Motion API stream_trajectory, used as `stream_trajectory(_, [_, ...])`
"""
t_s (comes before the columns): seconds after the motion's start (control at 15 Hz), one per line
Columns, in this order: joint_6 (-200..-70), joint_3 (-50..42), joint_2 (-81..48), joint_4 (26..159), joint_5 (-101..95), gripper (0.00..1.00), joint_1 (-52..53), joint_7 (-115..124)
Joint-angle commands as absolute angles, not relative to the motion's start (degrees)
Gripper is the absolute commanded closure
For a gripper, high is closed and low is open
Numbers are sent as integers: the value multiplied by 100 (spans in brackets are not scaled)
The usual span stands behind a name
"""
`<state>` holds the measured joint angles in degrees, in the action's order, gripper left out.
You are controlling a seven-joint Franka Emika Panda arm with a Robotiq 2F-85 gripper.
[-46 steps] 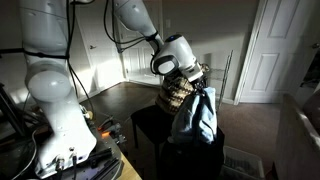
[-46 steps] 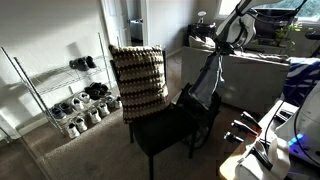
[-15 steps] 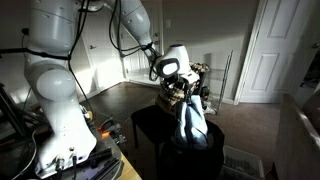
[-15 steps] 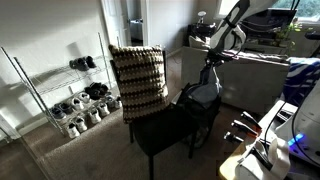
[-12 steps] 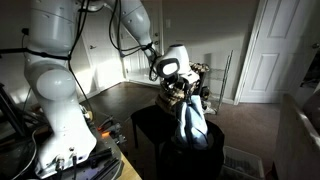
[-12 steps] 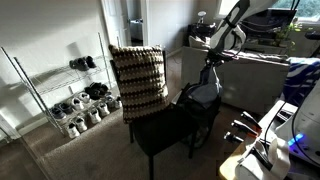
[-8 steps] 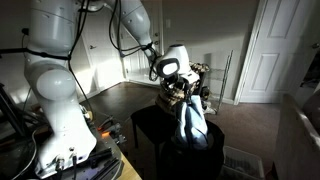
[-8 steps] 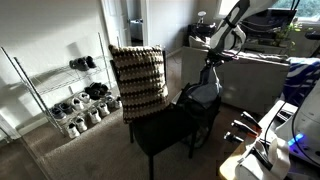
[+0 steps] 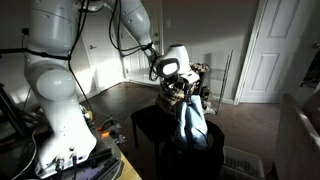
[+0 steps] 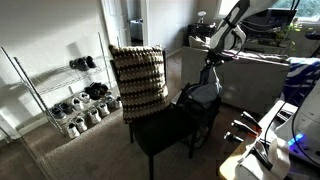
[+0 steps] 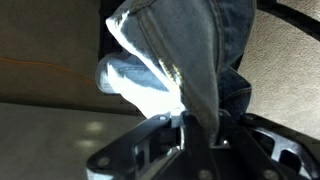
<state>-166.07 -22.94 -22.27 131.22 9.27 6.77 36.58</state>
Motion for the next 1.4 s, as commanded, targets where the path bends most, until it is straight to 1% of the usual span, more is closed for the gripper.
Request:
stream_trajectory(0.0, [-16623,-2188,-2221,13117,821,92,552,3723])
stream_trajectory(0.07, [-16623,-2188,-2221,13117,821,92,552,3723])
stream_trajectory(0.13, [-16623,-2188,-2221,13117,821,67,552,3723])
stream_trajectory(0.2, [-16645,-2268,-2335,13043,776,66,629,3850])
stream_trajectory(0.33, [-16548,-2276,-2364,12901,785,54,632,3894])
stream_trajectory(0.6, [-16313,-2321,-2528,12376,756,29,673,4058])
stream_trajectory(0.87, [-16054,-2181,-2568,12015,802,3,537,4047])
stream_trajectory(1.0, [-15870,-2002,-2474,11949,893,0,379,3893])
stream_trajectory(1.33, [-16013,-1944,-2540,11938,806,0,330,3958])
